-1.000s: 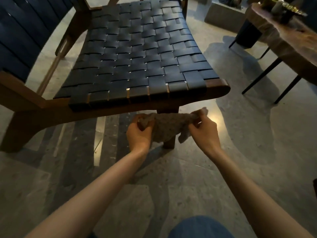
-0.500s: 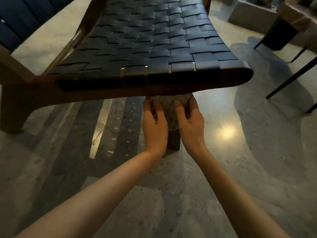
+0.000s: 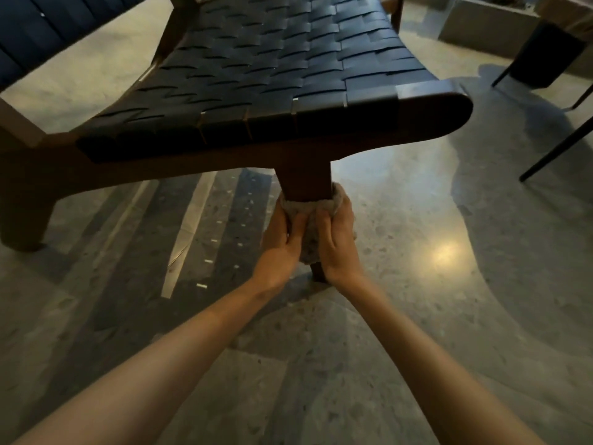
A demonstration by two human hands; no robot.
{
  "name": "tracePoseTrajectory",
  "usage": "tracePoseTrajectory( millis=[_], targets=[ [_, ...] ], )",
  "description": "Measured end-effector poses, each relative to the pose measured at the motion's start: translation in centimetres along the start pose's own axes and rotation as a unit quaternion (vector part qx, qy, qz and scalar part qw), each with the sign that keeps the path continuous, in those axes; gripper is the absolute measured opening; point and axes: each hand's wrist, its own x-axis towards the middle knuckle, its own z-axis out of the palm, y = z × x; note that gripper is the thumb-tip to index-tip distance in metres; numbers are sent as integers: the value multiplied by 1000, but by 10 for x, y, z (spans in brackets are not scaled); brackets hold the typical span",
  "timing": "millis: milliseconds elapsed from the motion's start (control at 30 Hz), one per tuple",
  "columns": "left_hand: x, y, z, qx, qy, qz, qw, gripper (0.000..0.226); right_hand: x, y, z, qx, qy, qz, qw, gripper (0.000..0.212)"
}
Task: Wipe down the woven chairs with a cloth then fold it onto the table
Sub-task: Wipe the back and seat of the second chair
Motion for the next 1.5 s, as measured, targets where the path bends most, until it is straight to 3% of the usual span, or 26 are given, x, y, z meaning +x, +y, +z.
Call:
tracePoseTrajectory(
  millis=[133,300,400,567,633,767,867,1000,1167,1233,1333,1500],
  targets=[
    [-1,-28,22,30,-9,-9,999,37,-15,37,-1,-35,-12,-4,999,41],
    [-5,-73,43,62,-107,-59,991,40,-48,77,-9,-18,-54,19,998,33],
    [-6,-89,58,73,-118,-79,987,39,-51,83,-16,-7,-79,47,996,45],
    [-6,-80,58,57,-122,-101,986,41,-49,90,-28,-93,-169,119,974,24],
    [-7,-68,53,39,-102,-113,988,43,-46,79,-32,-132,-137,118,975,26],
    [-9,-32,40,-19,-16,-138,990,44,-29,36,-36,-162,-13,29,986,19],
    [-11,-2,20,-46,36,-105,993,36,-18,3,-38,-79,28,17,996,34],
    [-11,34,-6,-73,62,-55,994,31,-5,-35,-38,-2,68,38,997,29],
    [-5,67,-29,-122,90,-110,982,22,5,-71,-37,6,120,35,992,19],
    [-5,74,-37,-126,116,-133,976,31,5,-79,-37,30,137,67,988,18],
    [-10,84,-50,-104,137,-130,977,42,-1,-89,-33,65,127,72,987,16],
    [-26,103,-104,52,95,-32,994,32,-14,-115,-7,139,23,59,988,18]
  ],
)
